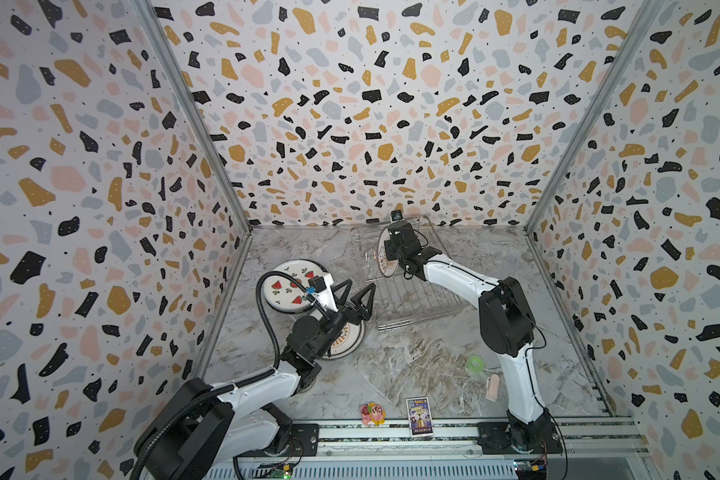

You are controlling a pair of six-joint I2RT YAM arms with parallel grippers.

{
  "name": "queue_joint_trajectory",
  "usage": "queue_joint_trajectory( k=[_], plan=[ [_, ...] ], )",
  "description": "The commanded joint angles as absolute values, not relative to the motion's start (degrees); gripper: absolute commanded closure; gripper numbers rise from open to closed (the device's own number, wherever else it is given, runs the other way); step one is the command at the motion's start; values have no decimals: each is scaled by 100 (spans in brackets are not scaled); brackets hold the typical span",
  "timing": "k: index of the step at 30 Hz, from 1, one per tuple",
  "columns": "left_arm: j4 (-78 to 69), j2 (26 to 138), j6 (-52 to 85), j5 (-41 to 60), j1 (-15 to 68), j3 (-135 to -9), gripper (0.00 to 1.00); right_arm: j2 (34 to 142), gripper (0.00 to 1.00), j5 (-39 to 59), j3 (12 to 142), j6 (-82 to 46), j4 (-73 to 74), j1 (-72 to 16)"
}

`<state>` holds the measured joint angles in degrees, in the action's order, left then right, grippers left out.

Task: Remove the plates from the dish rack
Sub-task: 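Close the right gripper on the rim of the last sunburst plate in the rack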

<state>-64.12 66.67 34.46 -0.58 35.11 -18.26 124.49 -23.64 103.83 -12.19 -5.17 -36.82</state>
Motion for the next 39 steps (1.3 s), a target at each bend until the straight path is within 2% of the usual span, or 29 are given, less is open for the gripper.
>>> queue_joint_trajectory(
  k=[1,8,18,39],
  plan=[
    [-6608,6726,3450,-141,3542,-1906,0,12484,84,-2490,10683,-1161,-793,-3700],
    [-6611,6790,3460,-131,3542,-1874,0,12442,92,-2713,10705,-1009,-740,-3700],
    [-6627,6707,3479,-176,3543,-1787,0,12201,96,-3122,10684,-774,-626,-3814],
    [-6557,6445,3480,-290,3542,-1644,0,11118,98,-3936,9820,-166,70,-4236]
  ],
)
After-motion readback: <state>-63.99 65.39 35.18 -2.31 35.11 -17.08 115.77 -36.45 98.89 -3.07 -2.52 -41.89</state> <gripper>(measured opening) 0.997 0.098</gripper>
